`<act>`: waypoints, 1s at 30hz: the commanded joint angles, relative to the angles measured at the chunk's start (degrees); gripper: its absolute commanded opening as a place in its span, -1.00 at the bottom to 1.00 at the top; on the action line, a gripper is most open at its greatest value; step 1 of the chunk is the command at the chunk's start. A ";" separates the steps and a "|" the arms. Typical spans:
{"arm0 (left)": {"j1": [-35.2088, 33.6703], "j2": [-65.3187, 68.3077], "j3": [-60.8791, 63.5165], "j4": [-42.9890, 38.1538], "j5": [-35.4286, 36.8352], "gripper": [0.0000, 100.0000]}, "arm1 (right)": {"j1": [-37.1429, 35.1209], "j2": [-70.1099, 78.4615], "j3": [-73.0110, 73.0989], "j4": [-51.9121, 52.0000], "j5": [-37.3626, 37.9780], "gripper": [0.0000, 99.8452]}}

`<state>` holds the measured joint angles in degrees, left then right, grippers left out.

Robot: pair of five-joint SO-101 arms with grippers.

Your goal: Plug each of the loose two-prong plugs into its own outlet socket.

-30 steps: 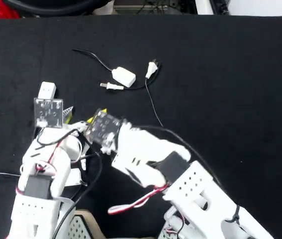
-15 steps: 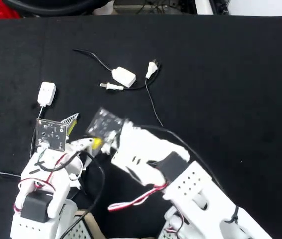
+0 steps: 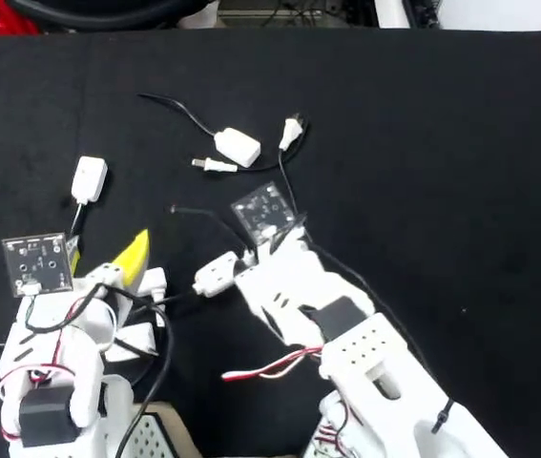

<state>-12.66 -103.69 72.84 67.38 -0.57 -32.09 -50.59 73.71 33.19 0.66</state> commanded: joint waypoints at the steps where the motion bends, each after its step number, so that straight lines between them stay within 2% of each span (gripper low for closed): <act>1: -2.95 -0.18 -1.45 1.05 -0.35 -0.36 | -0.62 -1.45 0.04 -2.20 -1.58 -0.98; 3: -4.44 -0.18 -0.75 2.29 -0.97 -0.36 | -0.70 -1.54 -0.22 -2.20 -1.58 -0.98; 7: -4.79 -0.18 1.01 5.45 -8.88 -0.36 | -0.88 -4.62 1.27 -2.37 -1.58 -0.98; 13: -4.97 -0.18 9.01 0.88 -9.58 -0.36 | -1.14 -17.27 10.77 -7.91 -3.43 -0.98; 18: -4.53 -0.18 12.26 -2.02 -9.58 -0.36 | -7.12 -24.04 16.57 -10.20 -3.16 -0.98; 24: -4.97 -0.18 13.41 -1.85 -9.58 -0.36 | -6.86 -20.88 17.27 -14.59 -2.46 -0.98; 30: -4.62 -0.18 14.02 -2.20 -9.58 -0.36 | 0.35 -11.65 14.20 -18.81 -1.93 -0.98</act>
<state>-17.14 -103.69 87.08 66.51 -9.54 -36.57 -67.47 91.38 16.66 -1.54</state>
